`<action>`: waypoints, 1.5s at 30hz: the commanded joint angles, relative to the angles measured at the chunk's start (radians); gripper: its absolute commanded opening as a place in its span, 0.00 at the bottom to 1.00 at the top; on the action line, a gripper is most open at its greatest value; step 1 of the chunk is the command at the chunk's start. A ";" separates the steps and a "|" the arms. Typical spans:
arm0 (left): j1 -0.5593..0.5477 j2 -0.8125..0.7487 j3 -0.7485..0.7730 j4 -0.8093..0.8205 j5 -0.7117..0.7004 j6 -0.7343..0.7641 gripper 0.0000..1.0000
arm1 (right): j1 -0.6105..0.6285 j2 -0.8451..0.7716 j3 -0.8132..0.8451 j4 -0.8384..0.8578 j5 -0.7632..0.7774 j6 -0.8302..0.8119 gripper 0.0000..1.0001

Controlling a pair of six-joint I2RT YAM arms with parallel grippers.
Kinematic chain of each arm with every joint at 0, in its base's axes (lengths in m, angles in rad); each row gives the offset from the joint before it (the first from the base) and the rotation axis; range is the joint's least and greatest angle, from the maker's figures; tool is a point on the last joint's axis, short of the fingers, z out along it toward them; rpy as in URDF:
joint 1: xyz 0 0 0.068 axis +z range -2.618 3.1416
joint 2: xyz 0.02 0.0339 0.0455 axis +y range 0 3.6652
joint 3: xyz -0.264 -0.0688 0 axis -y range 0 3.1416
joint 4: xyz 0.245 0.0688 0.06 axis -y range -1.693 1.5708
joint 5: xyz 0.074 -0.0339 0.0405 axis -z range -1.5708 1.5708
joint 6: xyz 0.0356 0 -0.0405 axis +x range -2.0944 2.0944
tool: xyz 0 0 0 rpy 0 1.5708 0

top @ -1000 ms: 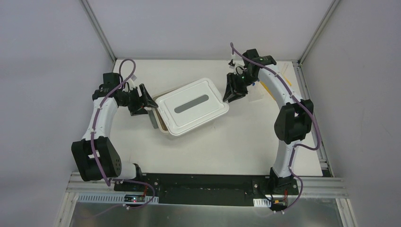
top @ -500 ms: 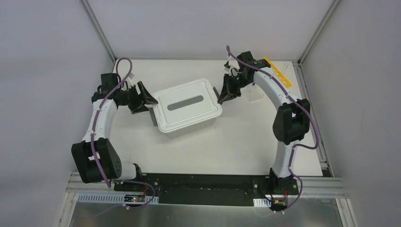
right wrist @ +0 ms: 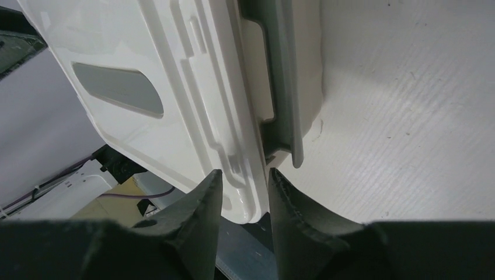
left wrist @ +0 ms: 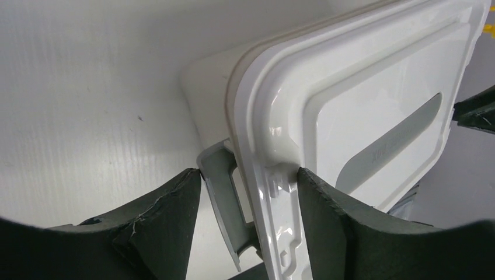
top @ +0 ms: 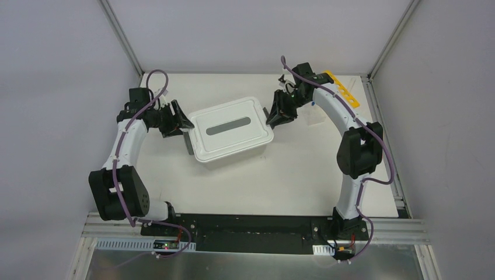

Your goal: Organize the chemistry lab equipment

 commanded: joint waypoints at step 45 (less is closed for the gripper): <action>0.013 0.096 0.176 -0.168 0.070 0.189 0.98 | -0.083 0.005 0.083 0.088 0.031 -0.062 0.98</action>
